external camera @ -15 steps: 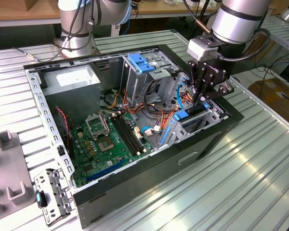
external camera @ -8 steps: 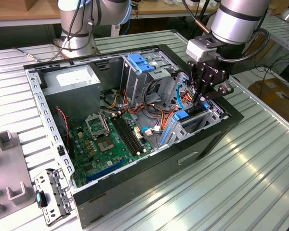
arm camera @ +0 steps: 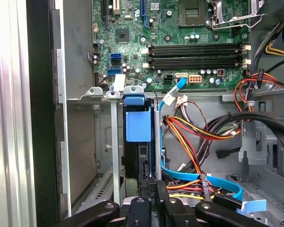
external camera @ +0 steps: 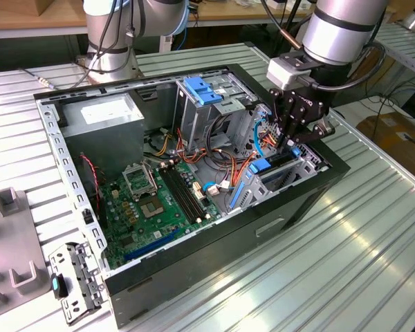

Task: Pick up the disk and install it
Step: 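Insert the first disk wire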

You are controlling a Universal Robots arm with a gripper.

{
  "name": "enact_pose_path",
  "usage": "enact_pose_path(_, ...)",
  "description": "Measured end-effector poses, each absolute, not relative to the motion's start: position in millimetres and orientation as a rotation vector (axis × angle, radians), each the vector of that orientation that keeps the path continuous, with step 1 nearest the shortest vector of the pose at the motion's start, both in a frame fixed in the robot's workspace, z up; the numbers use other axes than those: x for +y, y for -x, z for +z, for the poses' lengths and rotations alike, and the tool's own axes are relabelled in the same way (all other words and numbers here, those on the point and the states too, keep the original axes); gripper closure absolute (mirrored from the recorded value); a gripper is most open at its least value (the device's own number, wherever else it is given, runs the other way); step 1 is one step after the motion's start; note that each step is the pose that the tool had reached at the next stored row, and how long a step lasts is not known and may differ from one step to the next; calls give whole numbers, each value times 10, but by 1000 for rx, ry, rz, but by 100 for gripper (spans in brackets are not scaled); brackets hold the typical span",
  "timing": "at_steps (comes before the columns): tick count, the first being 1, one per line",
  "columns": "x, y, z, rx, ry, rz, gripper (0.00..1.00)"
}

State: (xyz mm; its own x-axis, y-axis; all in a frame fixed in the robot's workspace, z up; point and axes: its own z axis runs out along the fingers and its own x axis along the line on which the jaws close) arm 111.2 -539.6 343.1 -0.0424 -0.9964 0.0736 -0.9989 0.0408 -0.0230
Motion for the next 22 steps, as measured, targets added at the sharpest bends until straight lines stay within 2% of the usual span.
enact_pose_path(22, -5396, -1112, 3446, -2240, -2149, 102, 83)
